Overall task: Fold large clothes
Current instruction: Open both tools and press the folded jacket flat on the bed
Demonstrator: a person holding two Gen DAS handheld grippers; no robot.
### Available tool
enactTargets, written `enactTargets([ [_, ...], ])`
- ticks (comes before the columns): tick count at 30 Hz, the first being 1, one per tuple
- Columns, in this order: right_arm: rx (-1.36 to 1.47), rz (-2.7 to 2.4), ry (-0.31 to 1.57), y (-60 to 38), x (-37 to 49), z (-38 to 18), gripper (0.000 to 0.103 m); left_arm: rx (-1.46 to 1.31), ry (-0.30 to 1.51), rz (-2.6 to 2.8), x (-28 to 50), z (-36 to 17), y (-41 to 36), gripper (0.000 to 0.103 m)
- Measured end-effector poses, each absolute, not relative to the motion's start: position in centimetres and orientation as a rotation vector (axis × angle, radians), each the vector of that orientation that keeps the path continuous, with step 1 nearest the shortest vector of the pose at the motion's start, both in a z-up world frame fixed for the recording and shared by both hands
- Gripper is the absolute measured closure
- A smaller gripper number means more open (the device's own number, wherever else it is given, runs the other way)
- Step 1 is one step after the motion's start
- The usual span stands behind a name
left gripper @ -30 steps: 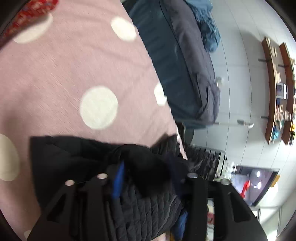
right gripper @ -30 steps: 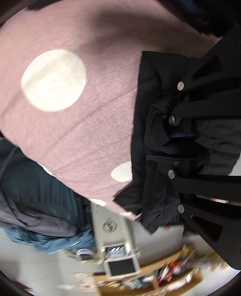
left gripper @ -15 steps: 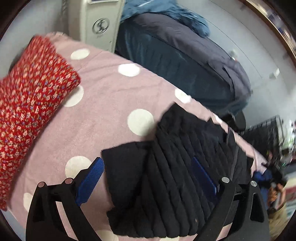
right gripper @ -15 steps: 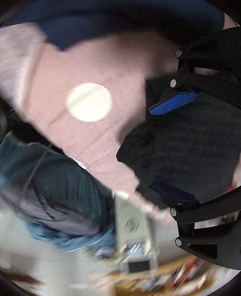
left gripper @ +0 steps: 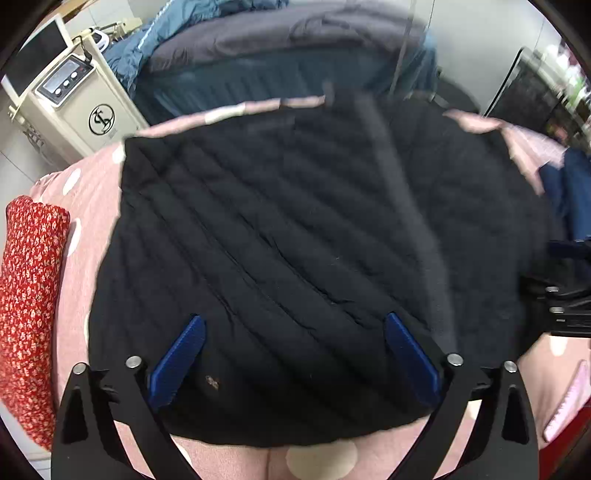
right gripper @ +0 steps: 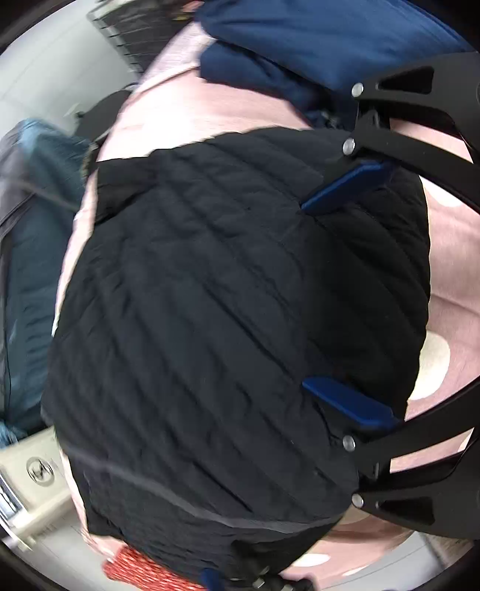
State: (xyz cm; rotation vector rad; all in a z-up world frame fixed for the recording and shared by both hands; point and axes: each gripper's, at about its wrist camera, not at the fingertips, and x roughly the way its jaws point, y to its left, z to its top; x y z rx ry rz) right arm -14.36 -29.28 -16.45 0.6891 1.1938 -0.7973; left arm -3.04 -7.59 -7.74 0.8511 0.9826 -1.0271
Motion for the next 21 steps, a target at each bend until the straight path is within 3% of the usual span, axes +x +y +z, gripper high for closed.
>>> enactTargets([
  [3, 0.736, -0.784, 1.192, -30.0, -15.2, -17.6, 0.006, 0.840, 1.055, -1.006, -2.3, -9.8, -7.9, 0.005],
  [21, 0.654, -0.844, 1.255, -29.7, -13.6, -22.5, 0.004, 0.854, 1.136, -1.009, -0.2, -13.6, -8.8, 0.005],
])
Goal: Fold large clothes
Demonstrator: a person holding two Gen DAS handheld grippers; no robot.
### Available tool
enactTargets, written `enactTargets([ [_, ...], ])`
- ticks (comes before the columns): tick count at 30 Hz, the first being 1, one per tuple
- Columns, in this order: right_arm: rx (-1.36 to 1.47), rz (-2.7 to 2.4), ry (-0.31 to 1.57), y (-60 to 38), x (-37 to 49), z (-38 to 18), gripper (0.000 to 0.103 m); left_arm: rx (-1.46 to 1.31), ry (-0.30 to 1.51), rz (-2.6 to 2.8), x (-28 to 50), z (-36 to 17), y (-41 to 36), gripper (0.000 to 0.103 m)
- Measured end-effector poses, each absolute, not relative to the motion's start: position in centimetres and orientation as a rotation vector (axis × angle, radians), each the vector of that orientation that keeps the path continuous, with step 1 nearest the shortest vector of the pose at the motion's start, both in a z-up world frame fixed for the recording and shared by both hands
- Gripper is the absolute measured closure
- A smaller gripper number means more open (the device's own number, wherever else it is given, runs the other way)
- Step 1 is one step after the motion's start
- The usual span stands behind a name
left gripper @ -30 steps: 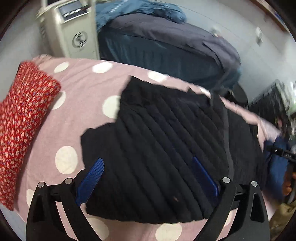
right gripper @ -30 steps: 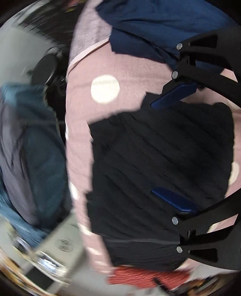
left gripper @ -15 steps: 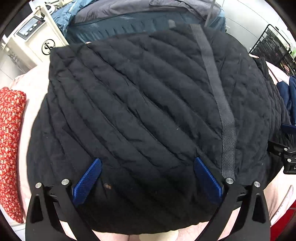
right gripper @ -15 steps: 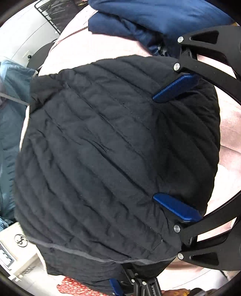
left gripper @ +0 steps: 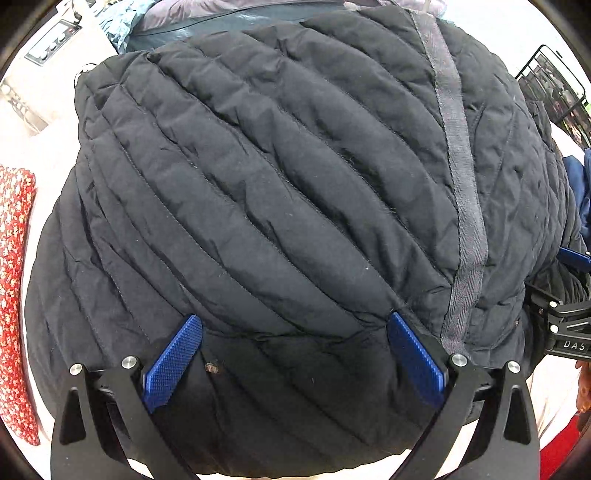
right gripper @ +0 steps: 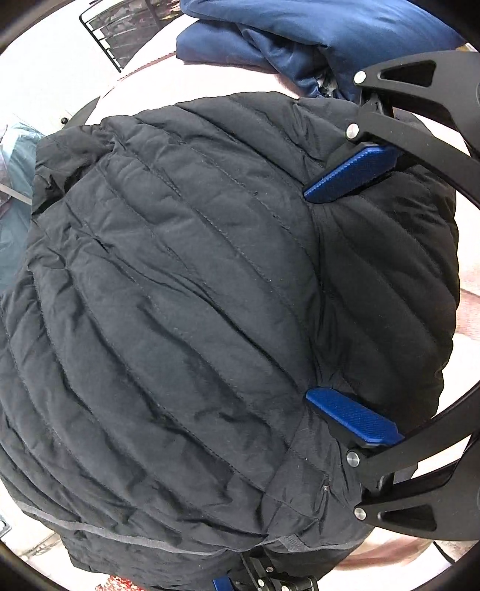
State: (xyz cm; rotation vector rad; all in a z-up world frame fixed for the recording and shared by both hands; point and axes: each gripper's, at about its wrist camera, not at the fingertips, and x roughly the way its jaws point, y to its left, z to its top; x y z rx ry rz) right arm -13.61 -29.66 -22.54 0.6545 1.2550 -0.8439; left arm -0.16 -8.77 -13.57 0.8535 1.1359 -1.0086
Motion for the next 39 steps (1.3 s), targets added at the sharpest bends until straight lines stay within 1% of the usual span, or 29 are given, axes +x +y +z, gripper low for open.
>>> enactTargets([
  [3, 0.649, -0.852, 1.245, -29.6, -13.4, -22.4, 0.004, 0.855, 1.141, -1.003, 1.1, -14.2, -9.2, 0.005],
  [12, 0.623, -0.854, 1.191, -27.3, -14.8, -21.6, 0.004, 0.855, 1.118, -1.003, -0.8, -14.8, -8.5, 0.004],
  [15, 0.655, -0.823, 1.185, -26.8, -16.1, -20.4, 0.005, 0.863, 1.123, -1.000, -1.2, -14.7, -8.6, 0.004],
  [18, 0.700, -0.825, 1.047, -27.0, -18.8, -18.0, 0.005, 0.867, 1.127, -0.996, -1.3, -14.6, -8.8, 0.004],
  [20, 0.703, -0.857, 1.002, -27.7, -20.8, -17.0, 0.005, 0.869, 1.127, -0.990, -1.4, -14.7, -9.0, 0.004],
  [25, 0.814, -0.941, 0.948, -31.2, -26.6, -17.1, 0.005, 0.875, 1.126, -0.980, -1.5, -14.5, -9.4, 0.004],
  [29, 1.001, -0.879, 0.853, -33.8, -30.0, -18.1, 0.005, 0.879, 1.132, -0.977, -1.6, -14.3, -9.7, 0.004],
  [30, 1.007, -0.854, 0.846, -34.2, -30.0, -17.9, 0.005, 0.880, 1.136, -0.977, -1.7, -14.3, -9.8, 0.004],
  [34, 0.949, -0.806, 0.947, -35.4, -28.3, -19.1, 0.005, 0.886, 1.146, -0.976, -1.4, -14.4, -10.2, 0.004],
  [39, 0.984, -0.830, 0.997, -36.3, -28.0, -21.1, 0.005, 0.886, 1.155, -0.980, -1.1, -14.4, -10.6, 0.004],
])
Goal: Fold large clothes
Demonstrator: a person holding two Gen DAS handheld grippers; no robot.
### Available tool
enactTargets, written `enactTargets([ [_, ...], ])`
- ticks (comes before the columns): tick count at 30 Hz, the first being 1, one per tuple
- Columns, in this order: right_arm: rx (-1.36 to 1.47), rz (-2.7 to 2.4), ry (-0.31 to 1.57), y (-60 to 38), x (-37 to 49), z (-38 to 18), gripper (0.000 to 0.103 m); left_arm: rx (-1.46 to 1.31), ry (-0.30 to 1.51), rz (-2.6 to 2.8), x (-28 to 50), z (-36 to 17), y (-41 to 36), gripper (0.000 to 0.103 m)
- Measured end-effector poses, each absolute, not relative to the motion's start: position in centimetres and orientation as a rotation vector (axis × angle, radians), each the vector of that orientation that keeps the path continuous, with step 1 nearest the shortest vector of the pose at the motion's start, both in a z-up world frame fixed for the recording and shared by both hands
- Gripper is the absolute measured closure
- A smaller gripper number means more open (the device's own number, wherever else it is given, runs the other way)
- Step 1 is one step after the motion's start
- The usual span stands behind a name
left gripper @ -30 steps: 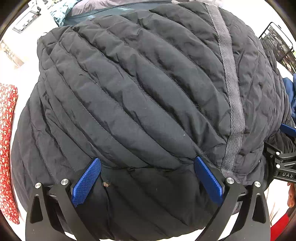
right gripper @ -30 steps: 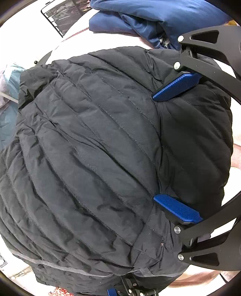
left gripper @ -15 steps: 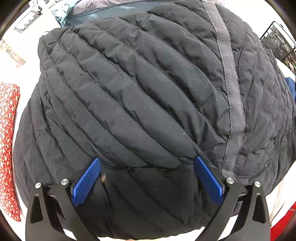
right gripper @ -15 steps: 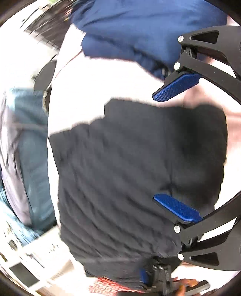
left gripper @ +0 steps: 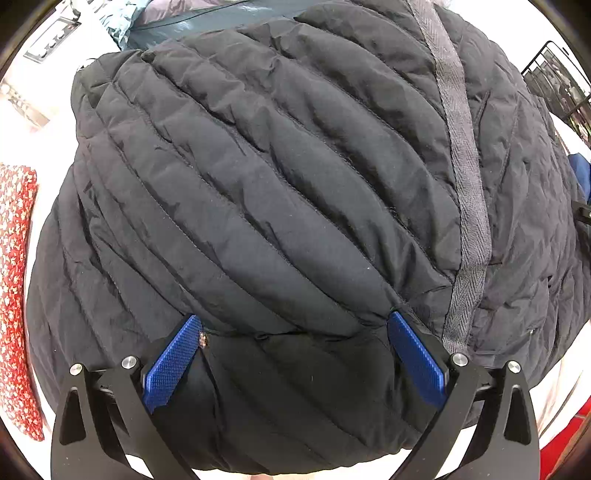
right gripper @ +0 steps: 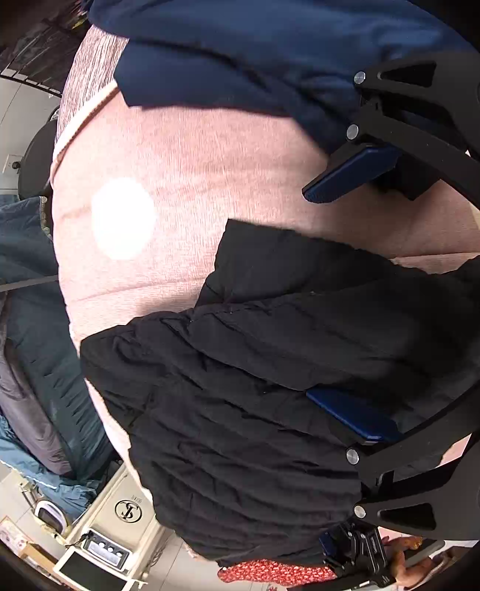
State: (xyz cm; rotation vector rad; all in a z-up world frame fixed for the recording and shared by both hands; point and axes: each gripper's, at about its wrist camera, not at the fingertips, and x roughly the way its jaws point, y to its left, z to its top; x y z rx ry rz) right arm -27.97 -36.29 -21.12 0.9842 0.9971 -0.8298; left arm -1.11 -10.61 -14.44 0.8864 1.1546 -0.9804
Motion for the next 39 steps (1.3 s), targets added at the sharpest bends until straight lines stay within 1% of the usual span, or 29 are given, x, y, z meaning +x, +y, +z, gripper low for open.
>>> enactTargets([
  [4, 0.989, -0.810, 1.082, -37.2, -26.7, -22.0, 0.005, 0.859, 1.142, -1.003, -0.7, -13.7, -10.5, 0.005],
  [6, 1.020, -0.790, 1.094, -37.5, -26.2, -22.4, 0.005, 0.813, 1.142, -1.020, -0.5, -12.6, -9.8, 0.006],
  [9, 1.051, -0.740, 1.100, -38.2, -26.0, -23.1, 0.005, 0.656, 1.181, -1.081, 0.7, -10.2, -8.1, 0.006],
  [11, 1.116, -0.671, 1.075, -39.0, -26.0, -24.3, 0.005, 0.535, 1.185, -1.082, 2.6, -8.4, -6.5, 0.006],
  [12, 1.204, -0.627, 1.046, -39.1, -26.5, -25.3, 0.005, 0.476, 1.189, -1.056, 4.2, -7.7, -5.6, 0.006],
  [13, 1.215, -0.628, 1.023, -39.6, -26.8, -25.6, 0.005, 0.442, 1.197, -1.036, 5.3, -7.6, -5.0, 0.006],
  [17, 1.202, -0.637, 1.039, -39.9, -26.8, -25.7, 0.005, 0.239, 1.301, -0.962, 12.0, -8.0, -1.5, 0.007],
  [19, 1.203, -0.640, 1.044, -40.2, -26.7, -25.9, 0.005, 0.223, 1.317, -0.971, 13.4, -7.9, -1.0, 0.008],
  [20, 1.204, -0.643, 1.045, -40.2, -26.6, -25.8, 0.005, 0.254, 1.289, -0.949, 13.8, -7.5, -0.9, 0.008],
  [21, 1.204, -0.647, 1.045, -40.3, -26.6, -25.8, 0.005, 0.325, 1.214, -0.876, 14.2, -6.6, -0.8, 0.008],
  [23, 1.204, -0.658, 1.040, -40.4, -26.8, -25.6, 0.005, 0.339, 1.138, -0.846, 14.8, -5.1, -0.3, 0.007],
  [25, 1.203, -0.667, 1.032, -39.3, -26.7, -25.3, 0.005, 0.293, 1.146, -0.858, 15.5, -4.7, 0.4, 0.006],
  [26, 1.201, -0.670, 1.030, -39.1, -26.4, -25.5, 0.005, 0.291, 1.177, -0.849, 15.7, -5.3, 0.1, 0.006],
  [27, 1.198, -0.674, 1.029, -38.9, -26.4, -25.4, 0.005, 0.328, 1.248, -0.828, 16.5, -6.8, -0.1, 0.006],
  [31, 1.197, -0.685, 1.033, -38.2, -27.0, -25.1, 0.005, 0.384, 1.289, -0.777, 17.4, -10.4, -0.3, 0.006],
  [37, 1.208, -0.698, 1.026, -37.6, -27.8, -24.9, 0.005, 0.239, 1.430, -0.832, 18.9, -14.8, -1.1, 0.005],
  [39, 1.210, -0.703, 1.025, -37.4, -28.2, -24.8, 0.005, 0.139, 1.485, -0.850, 19.6, -15.7, -1.2, 0.005],
])
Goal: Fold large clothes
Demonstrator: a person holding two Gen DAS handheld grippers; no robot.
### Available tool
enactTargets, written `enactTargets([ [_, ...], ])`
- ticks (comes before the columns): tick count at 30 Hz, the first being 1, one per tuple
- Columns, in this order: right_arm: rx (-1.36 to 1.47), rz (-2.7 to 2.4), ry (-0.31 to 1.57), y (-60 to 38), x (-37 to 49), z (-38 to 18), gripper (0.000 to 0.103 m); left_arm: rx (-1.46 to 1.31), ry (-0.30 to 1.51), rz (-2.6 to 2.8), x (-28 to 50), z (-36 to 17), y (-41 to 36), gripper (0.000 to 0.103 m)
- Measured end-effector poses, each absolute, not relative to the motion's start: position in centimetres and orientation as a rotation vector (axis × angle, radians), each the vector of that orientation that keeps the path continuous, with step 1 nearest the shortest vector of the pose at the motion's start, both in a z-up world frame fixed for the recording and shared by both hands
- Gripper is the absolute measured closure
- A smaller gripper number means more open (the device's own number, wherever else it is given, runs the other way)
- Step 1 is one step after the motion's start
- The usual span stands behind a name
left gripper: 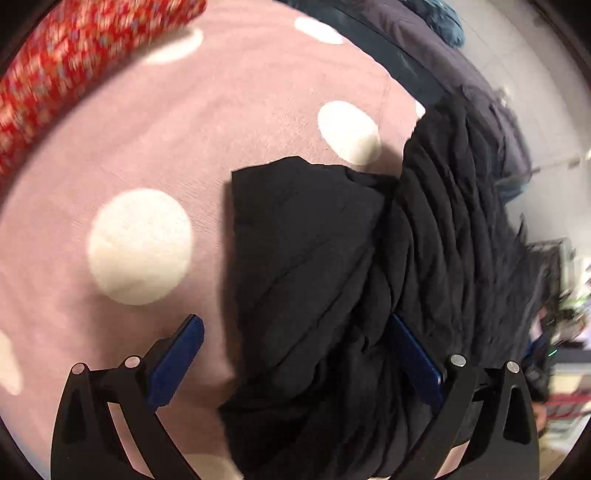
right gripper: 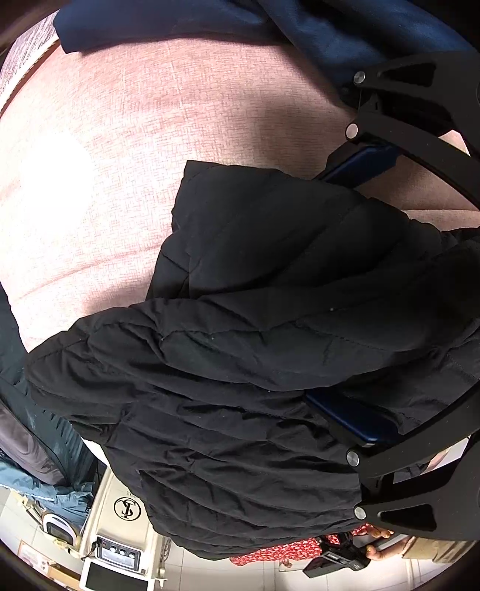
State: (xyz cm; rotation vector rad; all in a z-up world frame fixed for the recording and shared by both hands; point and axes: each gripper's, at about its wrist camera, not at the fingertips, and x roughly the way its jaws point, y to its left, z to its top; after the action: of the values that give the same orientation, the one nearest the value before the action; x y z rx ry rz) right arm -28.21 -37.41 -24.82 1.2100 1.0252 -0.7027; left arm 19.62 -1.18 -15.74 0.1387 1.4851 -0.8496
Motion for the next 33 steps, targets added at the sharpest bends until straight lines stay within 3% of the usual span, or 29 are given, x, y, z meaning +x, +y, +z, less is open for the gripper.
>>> enactTargets([
  [10, 1.188, -0.705, 0.991, -36.7, -29.3, -24.8, 0.004, -0.315, 1.665, -0.970, 20.7, -18.7, 2.0, 0.006],
  [24, 1.188, -0.748, 0.988, -35.8, -29.9, -24.6, 0.005, 0.138, 1.676, -1.095, 18.7, -18.9, -7.4, 0.005],
  [27, 1.254, -0.827, 0.952, -34.8, -29.9, -24.0, 0.019, 0.215, 1.627, -1.134, 17.4, -18.4, -8.5, 0.011],
  [33, 1.147, -0.980, 0.940, -31.8, -27.8, -21.8, 0.060, 0.277, 1.545, -1.179, 16.7, -17.2, -8.9, 0.049],
])
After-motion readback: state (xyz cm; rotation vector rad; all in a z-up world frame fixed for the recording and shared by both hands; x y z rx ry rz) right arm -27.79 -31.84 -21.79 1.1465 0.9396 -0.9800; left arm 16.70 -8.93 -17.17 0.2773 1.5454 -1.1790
